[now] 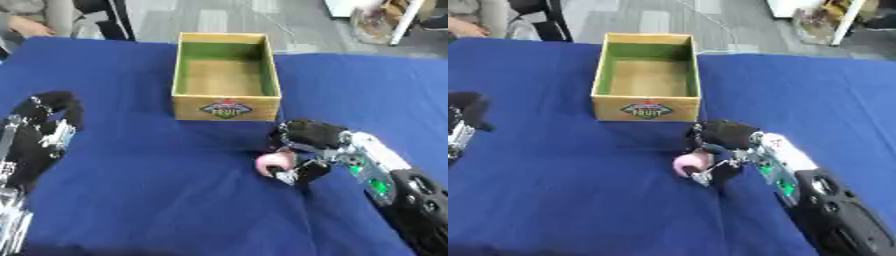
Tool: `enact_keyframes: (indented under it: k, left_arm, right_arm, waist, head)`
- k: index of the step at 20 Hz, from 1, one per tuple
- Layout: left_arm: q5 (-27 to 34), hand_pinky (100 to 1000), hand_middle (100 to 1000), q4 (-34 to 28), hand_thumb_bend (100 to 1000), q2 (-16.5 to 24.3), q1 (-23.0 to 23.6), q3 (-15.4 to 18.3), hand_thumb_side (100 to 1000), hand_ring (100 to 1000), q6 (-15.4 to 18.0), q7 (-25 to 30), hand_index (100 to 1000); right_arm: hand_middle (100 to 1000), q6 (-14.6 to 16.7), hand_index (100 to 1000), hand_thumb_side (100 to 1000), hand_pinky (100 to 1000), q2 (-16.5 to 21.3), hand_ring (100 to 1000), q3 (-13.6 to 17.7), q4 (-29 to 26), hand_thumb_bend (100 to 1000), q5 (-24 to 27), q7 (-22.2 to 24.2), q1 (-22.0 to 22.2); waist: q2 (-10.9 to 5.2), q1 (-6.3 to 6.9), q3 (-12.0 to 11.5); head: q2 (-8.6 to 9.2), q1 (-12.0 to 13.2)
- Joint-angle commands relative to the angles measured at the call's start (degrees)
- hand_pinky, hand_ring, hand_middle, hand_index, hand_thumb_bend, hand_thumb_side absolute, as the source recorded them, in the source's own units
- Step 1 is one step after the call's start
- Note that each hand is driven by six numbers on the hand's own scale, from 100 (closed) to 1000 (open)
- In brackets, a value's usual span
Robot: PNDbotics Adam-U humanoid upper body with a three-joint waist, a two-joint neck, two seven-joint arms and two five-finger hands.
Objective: Pick up objects on the table and place them in the box.
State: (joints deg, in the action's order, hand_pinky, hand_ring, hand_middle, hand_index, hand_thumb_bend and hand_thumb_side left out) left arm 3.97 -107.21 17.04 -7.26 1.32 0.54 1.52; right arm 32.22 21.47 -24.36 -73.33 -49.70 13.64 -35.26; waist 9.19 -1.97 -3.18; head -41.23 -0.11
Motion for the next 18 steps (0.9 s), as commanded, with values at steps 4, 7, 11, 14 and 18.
enact_keyframes:
  k: [4, 7, 11, 14, 18]
  left_arm:
    - [0.1, 571, 566, -1.3, 379, 0.5, -0.4, 0.3, 407, 790, 0.1, -0.1, 724]
    - [0.2, 572, 566, -1.4, 379, 0.6, -0.6, 0.2, 406, 790, 0.1, 0.0, 724]
    - [0.7, 572, 567, -1.6, 380, 0.7, -1.6, -0.5, 404, 790, 0.1, 0.6, 724]
    - [1.5, 572, 567, -1.8, 383, 0.7, -3.6, -1.6, 399, 790, 0.0, 1.5, 725]
    - [2.6, 573, 568, -2.1, 385, 0.6, -6.4, -3.2, 395, 790, -0.2, 3.1, 725]
  right_arm:
    - [285, -1.5, 395, 255, 108, 5.9, 532, 1.2, -8.4, 100, 6.1, -0.2, -1.3]
    - [282, -3.5, 392, 249, 106, 8.3, 533, 2.2, -11.8, 100, 10.2, 0.7, -2.4]
    - [283, -6.4, 393, 243, 106, 10.5, 536, 4.2, -13.0, 100, 13.4, 0.5, -4.2]
    - [283, -8.5, 394, 236, 108, 11.2, 539, 6.2, -11.3, 100, 14.6, -0.4, -5.4]
    - [284, -10.4, 396, 232, 110, 12.0, 543, 8.5, -7.6, 100, 14.7, -2.0, -6.6]
  waist:
    - [-1.20, -0.12, 0.1]
    - [-1.24, -0.28, -0.4]
    - [-0.99, -0.56, -2.2]
    - [-0.48, -0.95, -4.8]
    - [0.31, -1.69, -8.8]
  head:
    - [-0.34, 0.6]
    - [-0.23, 0.5]
    - [0.27, -0.4]
    - [1.27, -1.9]
    - [2.69, -4.3]
